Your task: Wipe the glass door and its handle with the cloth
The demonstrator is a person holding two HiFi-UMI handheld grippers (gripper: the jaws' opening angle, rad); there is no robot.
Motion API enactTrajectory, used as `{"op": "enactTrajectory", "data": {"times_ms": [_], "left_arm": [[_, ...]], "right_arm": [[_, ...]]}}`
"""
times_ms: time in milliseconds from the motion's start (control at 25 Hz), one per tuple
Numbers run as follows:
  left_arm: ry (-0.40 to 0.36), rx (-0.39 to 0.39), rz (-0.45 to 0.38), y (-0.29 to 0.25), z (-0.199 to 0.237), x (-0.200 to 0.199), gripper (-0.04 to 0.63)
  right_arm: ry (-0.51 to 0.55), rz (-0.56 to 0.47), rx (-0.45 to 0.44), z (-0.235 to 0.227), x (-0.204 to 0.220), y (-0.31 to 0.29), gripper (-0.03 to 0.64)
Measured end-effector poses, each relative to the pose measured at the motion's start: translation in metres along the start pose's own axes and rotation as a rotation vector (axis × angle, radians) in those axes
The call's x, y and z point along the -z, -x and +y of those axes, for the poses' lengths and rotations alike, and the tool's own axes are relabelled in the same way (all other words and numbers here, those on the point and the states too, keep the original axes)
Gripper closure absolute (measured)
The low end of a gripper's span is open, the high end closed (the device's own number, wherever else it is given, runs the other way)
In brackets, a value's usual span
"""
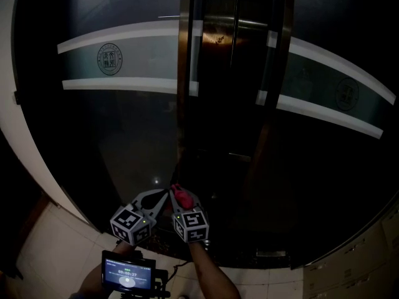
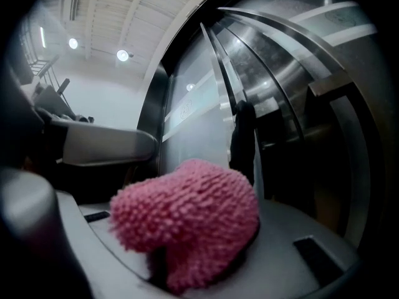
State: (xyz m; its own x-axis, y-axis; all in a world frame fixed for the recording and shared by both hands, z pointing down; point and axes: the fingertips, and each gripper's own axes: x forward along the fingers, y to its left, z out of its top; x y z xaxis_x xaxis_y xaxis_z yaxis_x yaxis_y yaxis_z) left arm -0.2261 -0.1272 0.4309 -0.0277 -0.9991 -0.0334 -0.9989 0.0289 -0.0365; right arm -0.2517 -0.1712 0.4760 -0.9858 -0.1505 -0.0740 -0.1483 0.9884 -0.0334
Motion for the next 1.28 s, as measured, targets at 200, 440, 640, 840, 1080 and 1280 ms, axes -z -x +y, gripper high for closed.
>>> {"op": "enactTrajectory", "data": {"times_ms": [200,440,640,840,1080,1280], "left_arm": [[0.011,0.067,-0.006,-0.004,-0.025,-0.008,0.581],[0.032,0.193,-0.018,-0.024,-0.075,-0.008,0.581],[-0.029,0.276,0.022,-0.040,-0.117,-0.005,0.582],[-0.001,0.311,0.019,-0.043,-0.147,-0.009,0.583],[-0.016,0.308,-0.022,-0.040,-0.156,-0.019,0.583],[0.007,0.300,-0.020,-0.038,-0.153,-0.018,0.583]], "right_arm": [[0.056,-0.106,0.052,-0.019,-0.059,0.057,0.565],[0.169,-0.163,0.111,-0.025,-0.102,0.135,0.565],[0.190,-0.168,0.159,-0.031,-0.111,0.175,0.565],[0.174,-0.157,0.183,-0.037,-0.099,0.190,0.565],[0.160,-0.148,0.168,-0.033,-0.098,0.193,0.563],[0.166,-0.139,0.155,-0.028,-0.092,0.189,0.563]]}}
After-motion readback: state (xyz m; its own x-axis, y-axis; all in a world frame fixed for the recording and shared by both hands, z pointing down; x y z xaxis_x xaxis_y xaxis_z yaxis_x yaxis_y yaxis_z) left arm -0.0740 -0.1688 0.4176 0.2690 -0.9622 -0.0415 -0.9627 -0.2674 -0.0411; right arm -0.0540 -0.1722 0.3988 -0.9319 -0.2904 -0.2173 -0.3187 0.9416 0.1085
